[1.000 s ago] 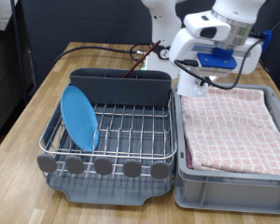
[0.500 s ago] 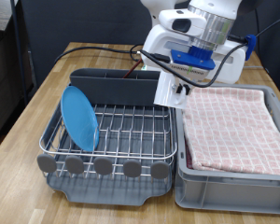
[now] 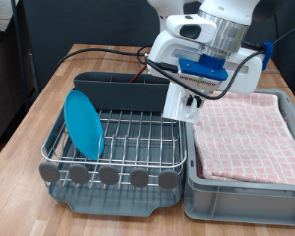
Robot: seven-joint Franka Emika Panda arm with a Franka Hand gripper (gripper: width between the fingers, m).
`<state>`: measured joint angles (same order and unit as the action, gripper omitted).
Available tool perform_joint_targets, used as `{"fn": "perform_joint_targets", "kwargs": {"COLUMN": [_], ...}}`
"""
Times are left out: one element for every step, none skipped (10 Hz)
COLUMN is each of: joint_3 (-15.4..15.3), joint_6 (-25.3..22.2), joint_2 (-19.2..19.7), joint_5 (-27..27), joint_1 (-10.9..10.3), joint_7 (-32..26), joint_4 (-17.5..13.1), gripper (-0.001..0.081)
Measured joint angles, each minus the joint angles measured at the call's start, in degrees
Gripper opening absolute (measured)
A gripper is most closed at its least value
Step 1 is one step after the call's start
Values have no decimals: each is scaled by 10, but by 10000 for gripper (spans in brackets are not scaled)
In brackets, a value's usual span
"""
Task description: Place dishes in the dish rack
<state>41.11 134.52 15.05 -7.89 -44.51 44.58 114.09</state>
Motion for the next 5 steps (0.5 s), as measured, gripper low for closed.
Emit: {"fn": "perform_joint_targets", "kwargs": {"joint_3": [-2,-3,-3,-3,-2], "joint_6": [7,10,11,11,11], "joint_2": [0,1,2,4,8], "joint_5": [-1,-5,-12,-18,-19], "joint_1": [-3,-8,-12,-15,-15], "joint_7": [11,24,37,48,51], "joint_4": [0,-1,-4,-10,-16], "gripper": [71,71,71,71,71]}}
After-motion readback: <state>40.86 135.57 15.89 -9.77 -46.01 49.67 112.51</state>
